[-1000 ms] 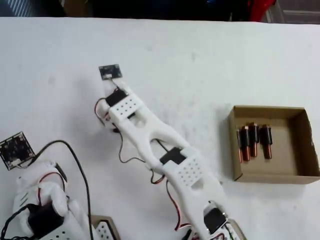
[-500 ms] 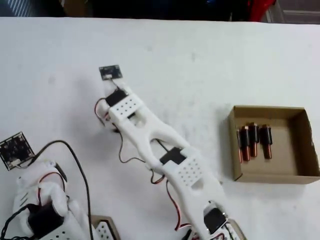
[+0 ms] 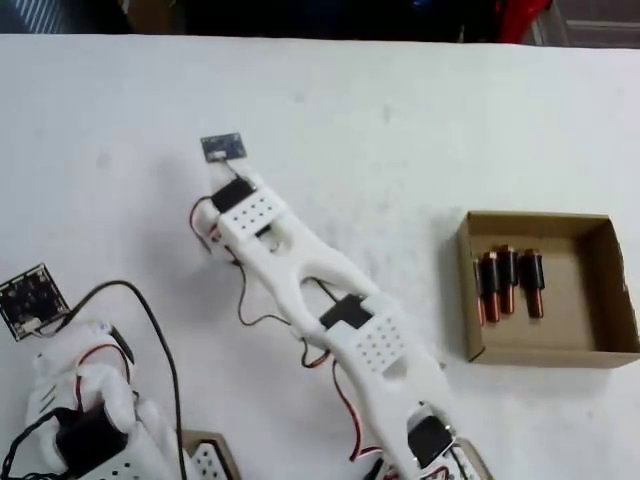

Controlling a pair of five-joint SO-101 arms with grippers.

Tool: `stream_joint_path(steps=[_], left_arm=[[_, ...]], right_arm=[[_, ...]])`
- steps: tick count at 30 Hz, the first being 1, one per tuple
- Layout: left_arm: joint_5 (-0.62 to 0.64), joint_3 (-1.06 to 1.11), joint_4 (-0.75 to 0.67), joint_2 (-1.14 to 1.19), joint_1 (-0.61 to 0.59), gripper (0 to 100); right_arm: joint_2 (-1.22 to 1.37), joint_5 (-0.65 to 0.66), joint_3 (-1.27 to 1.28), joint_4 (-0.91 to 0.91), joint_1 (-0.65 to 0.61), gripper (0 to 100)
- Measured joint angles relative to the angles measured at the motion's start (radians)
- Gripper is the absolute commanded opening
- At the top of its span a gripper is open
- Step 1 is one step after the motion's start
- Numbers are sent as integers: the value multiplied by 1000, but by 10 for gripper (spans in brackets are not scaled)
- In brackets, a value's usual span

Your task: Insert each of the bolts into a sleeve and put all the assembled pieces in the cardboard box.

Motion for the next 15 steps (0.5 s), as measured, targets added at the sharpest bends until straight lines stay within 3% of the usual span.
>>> stream_joint_path(steps=[15], left_arm=[[0, 18, 0, -2, 0, 21]], right_arm=[[0, 3, -2, 75, 18, 77]])
